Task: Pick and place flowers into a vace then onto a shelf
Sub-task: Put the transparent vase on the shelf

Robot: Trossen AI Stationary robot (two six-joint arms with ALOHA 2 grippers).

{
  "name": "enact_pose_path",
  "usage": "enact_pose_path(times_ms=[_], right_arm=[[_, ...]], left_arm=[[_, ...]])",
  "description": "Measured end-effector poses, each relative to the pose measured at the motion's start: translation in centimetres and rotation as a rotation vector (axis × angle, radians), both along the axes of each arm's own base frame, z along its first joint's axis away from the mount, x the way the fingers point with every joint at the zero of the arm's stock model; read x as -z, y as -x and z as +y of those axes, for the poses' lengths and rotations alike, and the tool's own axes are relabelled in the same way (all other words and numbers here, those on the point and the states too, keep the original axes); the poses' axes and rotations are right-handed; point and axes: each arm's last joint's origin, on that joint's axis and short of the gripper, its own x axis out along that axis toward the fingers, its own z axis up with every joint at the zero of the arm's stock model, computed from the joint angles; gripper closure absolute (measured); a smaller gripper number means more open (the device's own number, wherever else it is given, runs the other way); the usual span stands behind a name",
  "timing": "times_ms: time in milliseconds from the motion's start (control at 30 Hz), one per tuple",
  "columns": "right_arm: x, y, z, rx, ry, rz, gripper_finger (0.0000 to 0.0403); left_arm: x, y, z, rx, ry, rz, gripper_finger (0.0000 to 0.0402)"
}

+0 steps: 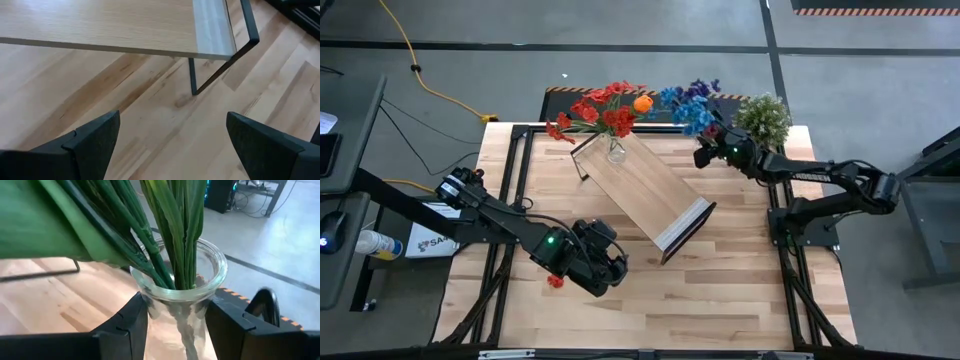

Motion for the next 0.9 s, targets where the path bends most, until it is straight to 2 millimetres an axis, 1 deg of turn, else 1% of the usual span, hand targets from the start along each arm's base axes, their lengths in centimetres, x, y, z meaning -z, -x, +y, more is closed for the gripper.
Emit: enact_pose_path(times_ms=[167, 300, 533, 733, 833, 900], right_arm=[[-3.0, -0.7, -0.4, -0.001, 0.038, -0.026, 0.0246], [-5.3, -0.6, -0.6, 0.015, 0.084, 0.0, 0.0246], [-9.8, 0.9, -0.7, 0.014, 0.076, -0.02, 0.0246], [-13.9, 2.1, 0.1, -0.06, 0.012, -0.007, 0.0246], [-16.1, 2.6, 0.6, -0.096, -0.018, 0.005, 0.0246], [-17.6, 2.9, 1.0, -0.126, -0.032, -0.023, 0.0246]], left_arm=[[-0.1, -0.1, -0.1, -0.001, 0.01, -0.015, 0.0004], [-0.1, -0.2, -0.2, 0.003, 0.02, -0.025, 0.0004], [-0.2, -0.3, -0.6, 0.02, 0.047, -0.042, 0.0004], [-0.3, -0.3, -0.9, 0.03, 0.064, -0.06, 0.0004], [-0.4, -0.1, -1.5, 0.047, 0.072, -0.077, 0.0004], [-0.4, 0.1, -1.9, 0.058, 0.078, -0.083, 0.0004]])
